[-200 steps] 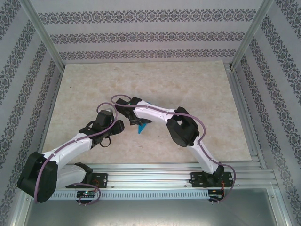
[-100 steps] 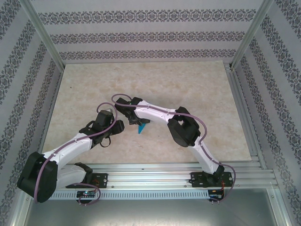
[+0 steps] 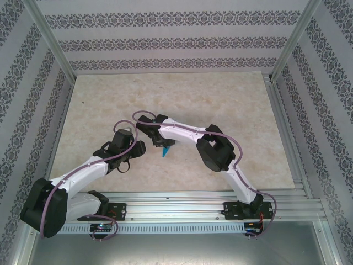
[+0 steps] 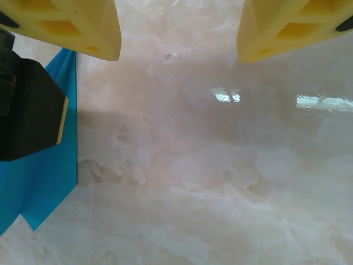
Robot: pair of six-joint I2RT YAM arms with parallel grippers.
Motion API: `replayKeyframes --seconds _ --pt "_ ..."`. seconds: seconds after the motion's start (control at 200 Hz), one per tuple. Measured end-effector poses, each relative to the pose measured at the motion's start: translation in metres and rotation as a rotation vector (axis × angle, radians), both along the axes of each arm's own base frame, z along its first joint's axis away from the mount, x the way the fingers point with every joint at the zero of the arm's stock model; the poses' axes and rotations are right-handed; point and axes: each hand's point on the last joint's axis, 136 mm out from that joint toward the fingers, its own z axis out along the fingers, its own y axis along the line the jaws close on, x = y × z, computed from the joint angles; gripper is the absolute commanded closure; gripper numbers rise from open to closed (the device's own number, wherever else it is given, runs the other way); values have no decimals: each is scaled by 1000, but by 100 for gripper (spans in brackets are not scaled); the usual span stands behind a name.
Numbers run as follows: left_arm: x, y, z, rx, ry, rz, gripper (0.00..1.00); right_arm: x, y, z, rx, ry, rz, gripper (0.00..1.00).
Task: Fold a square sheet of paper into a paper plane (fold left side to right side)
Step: Move the paper plane to the top-center of the table.
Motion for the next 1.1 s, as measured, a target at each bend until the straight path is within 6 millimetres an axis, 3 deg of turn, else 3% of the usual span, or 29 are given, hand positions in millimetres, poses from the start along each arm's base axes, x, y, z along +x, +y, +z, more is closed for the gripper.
replayKeyframes --seconds 0.09,0.27,0.485,0.595,0.919,1.104 --pt "-1 1 -1 5 5 -2 41 -1 -3 -2 -4 0 0 100" --pt "-4 3 -2 18 12 -6 41 -8 -12 11 10 -12 29 100" --pt "-7 6 3 27 3 -4 41 -15 -40 53 135 -48 107 99" --pt "-9 9 5 31 3 0 41 -11 -54 62 203 -63 158 96" --pt "-15 18 16 47 -20 21 41 -14 -96 5 188 36 305 87" --pt "-19 23 16 66 -14 33 41 -12 -97 -4 188 45 317 77"
